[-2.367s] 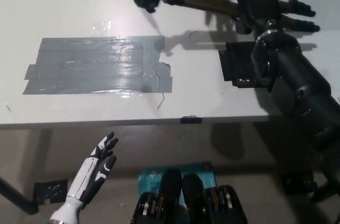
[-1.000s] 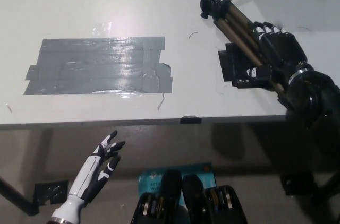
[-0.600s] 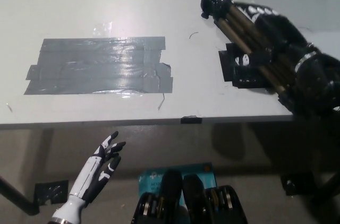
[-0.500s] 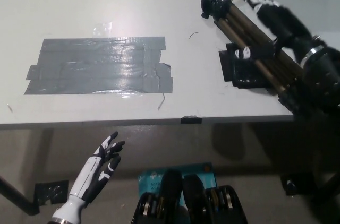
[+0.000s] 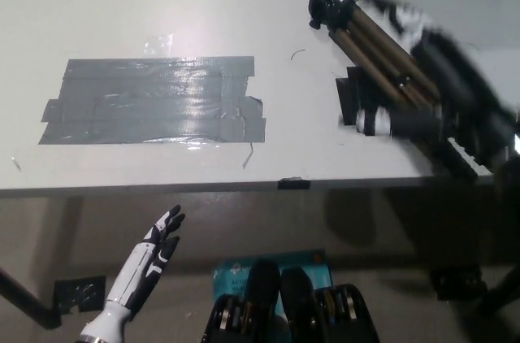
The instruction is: A person hands a tripod to the robot which it grabs with its right hand and places in the middle of the table in front of it
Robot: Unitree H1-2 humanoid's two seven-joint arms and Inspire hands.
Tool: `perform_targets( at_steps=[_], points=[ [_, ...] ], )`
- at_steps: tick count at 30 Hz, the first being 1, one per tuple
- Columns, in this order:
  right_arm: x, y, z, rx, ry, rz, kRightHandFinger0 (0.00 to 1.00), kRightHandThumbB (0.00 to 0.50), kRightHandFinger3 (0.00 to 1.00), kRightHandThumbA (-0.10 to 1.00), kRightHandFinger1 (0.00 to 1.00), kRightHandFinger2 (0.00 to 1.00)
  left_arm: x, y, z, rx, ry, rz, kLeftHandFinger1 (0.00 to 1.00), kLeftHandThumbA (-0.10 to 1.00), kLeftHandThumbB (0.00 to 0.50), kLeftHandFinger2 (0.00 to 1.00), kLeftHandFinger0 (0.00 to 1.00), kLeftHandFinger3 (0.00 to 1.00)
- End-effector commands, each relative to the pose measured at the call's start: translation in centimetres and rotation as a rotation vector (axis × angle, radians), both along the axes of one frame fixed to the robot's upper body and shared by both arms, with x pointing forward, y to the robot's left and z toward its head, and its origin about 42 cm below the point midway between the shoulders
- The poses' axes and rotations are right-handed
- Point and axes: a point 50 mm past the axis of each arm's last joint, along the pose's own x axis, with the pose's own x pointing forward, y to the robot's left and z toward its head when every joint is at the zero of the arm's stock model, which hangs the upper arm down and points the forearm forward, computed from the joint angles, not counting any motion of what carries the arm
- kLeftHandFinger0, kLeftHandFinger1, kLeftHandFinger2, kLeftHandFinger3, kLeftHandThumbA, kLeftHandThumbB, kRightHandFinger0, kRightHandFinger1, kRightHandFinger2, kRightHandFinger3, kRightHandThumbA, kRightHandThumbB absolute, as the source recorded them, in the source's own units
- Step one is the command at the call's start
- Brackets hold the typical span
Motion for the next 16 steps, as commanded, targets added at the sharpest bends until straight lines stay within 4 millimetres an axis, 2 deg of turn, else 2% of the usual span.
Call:
perform_targets(
  at_steps=[1, 3, 4, 6, 8, 9, 10, 11, 12, 16],
  points=[
    [-11.7, -0.3, -4.2, 0.406, 0.028, 0.099, 1.00, 0.294, 1.00, 1.00, 1.00, 1.00, 0.0, 0.4, 1.0, -0.013, -0.079, -0.023, 1.00, 1.00, 0.256, 1.00, 0.96, 1.00],
    [-12.0, -0.4, -6.1, 0.427, 0.067, 0.071, 1.00, 0.294, 1.00, 1.00, 1.00, 1.00, -0.3, 0.3, 0.6, -0.011, -0.072, -0.025, 1.00, 1.00, 0.255, 1.00, 0.97, 1.00],
    [-12.0, -0.3, -8.4, 0.455, 0.121, 0.039, 1.00, 0.285, 1.00, 1.00, 1.00, 1.00, -0.6, 0.2, 0.4, -0.013, -0.069, -0.025, 1.00, 1.00, 0.254, 1.00, 0.97, 1.00],
    [-11.8, -0.3, -10.6, 0.466, 0.168, 0.004, 1.00, 0.253, 1.00, 1.00, 1.00, 1.00, -0.9, 0.3, 0.2, -0.019, -0.063, -0.022, 1.00, 1.00, 0.258, 1.00, 0.97, 1.00],
    [-11.3, -0.1, -13.8, 0.471, 0.223, -0.061, 1.00, 0.230, 1.00, 1.00, 1.00, 1.00, -1.3, 0.3, -0.2, -0.021, -0.052, -0.019, 1.00, 1.00, 0.262, 1.00, 1.00, 1.00],
    [-11.2, -0.1, -14.6, 0.471, 0.238, -0.079, 1.00, 0.228, 1.00, 1.00, 1.00, 1.00, -1.6, 0.3, -0.3, -0.021, -0.049, -0.019, 1.00, 1.00, 0.261, 1.00, 1.00, 1.00],
    [-10.7, -0.2, -16.0, 0.467, 0.264, -0.110, 1.00, 0.220, 1.00, 1.00, 1.00, 1.00, -1.8, 0.2, -0.4, -0.024, -0.043, -0.016, 1.00, 1.00, 0.267, 1.00, 0.99, 1.00],
    [-9.8, -0.2, -18.1, 0.463, 0.314, -0.141, 1.00, 0.224, 1.00, 1.00, 1.00, 1.00, -2.0, 0.1, -0.5, -0.025, -0.037, -0.012, 1.00, 1.00, 0.274, 1.00, 0.98, 1.00],
    [-9.3, -0.1, -19.4, 0.443, 0.359, -0.155, 1.00, 0.237, 1.00, 1.00, 1.00, 1.00, -2.1, 0.2, -0.5, -0.025, -0.037, -0.010, 1.00, 1.00, 0.274, 1.00, 0.98, 1.00],
    [-8.6, -0.1, -21.1, 0.398, 0.424, -0.164, 1.00, 0.253, 1.00, 1.00, 1.00, 1.00, -1.9, 0.3, -0.4, -0.024, -0.043, -0.010, 1.00, 1.00, 0.274, 1.00, 0.98, 1.00]
  ],
)
